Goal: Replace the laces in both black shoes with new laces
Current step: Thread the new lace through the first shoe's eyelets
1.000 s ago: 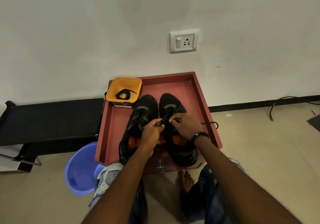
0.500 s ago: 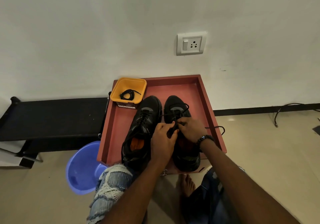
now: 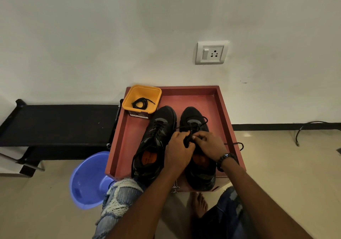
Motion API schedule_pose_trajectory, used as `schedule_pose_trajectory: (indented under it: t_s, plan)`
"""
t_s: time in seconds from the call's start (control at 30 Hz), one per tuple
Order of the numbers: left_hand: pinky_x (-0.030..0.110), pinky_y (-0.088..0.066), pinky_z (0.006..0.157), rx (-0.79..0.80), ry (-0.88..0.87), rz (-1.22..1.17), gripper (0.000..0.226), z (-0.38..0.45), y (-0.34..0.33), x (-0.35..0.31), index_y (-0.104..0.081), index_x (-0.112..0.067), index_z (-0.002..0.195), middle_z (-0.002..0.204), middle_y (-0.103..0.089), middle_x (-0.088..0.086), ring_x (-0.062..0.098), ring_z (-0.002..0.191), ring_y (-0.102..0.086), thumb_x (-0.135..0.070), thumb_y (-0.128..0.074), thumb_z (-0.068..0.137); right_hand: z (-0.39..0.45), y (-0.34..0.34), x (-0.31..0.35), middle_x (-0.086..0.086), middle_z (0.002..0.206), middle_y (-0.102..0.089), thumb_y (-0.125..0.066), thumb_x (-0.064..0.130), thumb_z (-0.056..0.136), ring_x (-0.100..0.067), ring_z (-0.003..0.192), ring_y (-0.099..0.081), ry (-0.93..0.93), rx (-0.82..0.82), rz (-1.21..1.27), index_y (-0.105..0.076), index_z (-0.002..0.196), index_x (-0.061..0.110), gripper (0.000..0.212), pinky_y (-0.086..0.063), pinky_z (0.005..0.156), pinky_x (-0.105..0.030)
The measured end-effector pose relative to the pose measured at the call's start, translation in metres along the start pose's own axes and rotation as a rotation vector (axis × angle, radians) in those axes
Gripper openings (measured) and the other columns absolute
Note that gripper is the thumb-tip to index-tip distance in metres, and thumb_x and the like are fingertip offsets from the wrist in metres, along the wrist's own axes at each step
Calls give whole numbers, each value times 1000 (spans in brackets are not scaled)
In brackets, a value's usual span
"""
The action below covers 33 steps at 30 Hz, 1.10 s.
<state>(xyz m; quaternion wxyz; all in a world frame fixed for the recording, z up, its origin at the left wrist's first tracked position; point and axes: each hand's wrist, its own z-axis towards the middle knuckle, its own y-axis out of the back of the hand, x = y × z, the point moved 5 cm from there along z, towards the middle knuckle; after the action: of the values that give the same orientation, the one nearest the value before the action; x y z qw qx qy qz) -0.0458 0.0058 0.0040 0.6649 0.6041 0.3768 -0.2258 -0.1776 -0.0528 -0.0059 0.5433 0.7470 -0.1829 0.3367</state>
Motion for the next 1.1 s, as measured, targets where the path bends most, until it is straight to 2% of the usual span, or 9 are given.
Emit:
schedule_pose_trajectory:
  t_s: [0.1,0.27,0.33,0.47,0.63,0.77,0.9,1.0,1.1]
  plan:
    - [29,-49,89,-46,9,-11,32,-1,0,1,-63,-21,124,119,-59,-5,13,105,-60,-27,-61,92,-2,-3,-1,9,96,-67,-55,32,99,-11,89,-62,-20,-11,23,-70,105,27,17,-54,80,-31]
    - [31,-51,81,-76,0,42,22,2,-1,-2,-62,-23,113,112,-57,-9,11,98,-59,-31,-61,93,-5,-5,4,4,98,-69,-55,27,99,-14,89,-64,-45,-55,12,-70,107,23,18,-56,81,-35]
    - [30,-51,80,-90,-20,69,20,6,0,-4,-62,-23,111,112,-57,-9,11,98,-59,-32,-62,94,-6,-5,4,3,96,-69,-54,27,99,-13,83,-63,-48,-59,10,-69,107,22,17,-54,74,-29]
    - [34,-54,82,-94,-50,117,21,14,0,-7,-61,-23,113,114,-59,-8,13,98,-61,-32,-61,94,-6,-5,4,5,87,-64,-53,26,100,-4,70,-55,-30,-74,-7,-69,107,20,19,-38,57,-15]
    - [35,-54,85,-119,-29,66,23,13,-2,-3,-62,-23,117,115,-62,-6,13,101,-62,-29,-57,96,-6,1,17,-2,108,-51,-51,30,100,-16,87,-55,56,-120,-242,-66,110,21,20,-52,78,-31]
    - [33,-52,88,-130,61,-32,21,13,-1,4,-65,-24,116,114,-65,-7,12,103,-62,-30,-60,96,-7,4,19,0,113,-45,-53,30,100,-11,88,-51,72,-194,-191,-66,110,19,20,-47,77,-22]
    - [25,-45,86,-124,140,-97,20,14,2,9,-68,-23,114,114,-67,-6,11,106,-62,-28,-60,97,-6,1,19,2,113,-51,-55,29,99,-10,97,-51,64,-228,-90,-68,111,18,20,-47,88,-25]
    - [22,-42,83,-112,157,-117,20,15,3,11,-69,-23,114,113,-69,-7,8,104,-61,-28,-61,97,-5,-3,20,2,115,-52,-55,28,99,-6,94,-47,47,-254,-83,-68,111,17,21,-41,82,-19]
    - [22,-43,82,-94,135,-108,20,14,4,10,-69,-26,113,112,-69,-9,4,100,-59,-33,-63,95,-4,-5,17,2,116,-51,-55,28,99,-6,95,-48,6,-270,-84,-68,108,18,19,-44,82,-20]
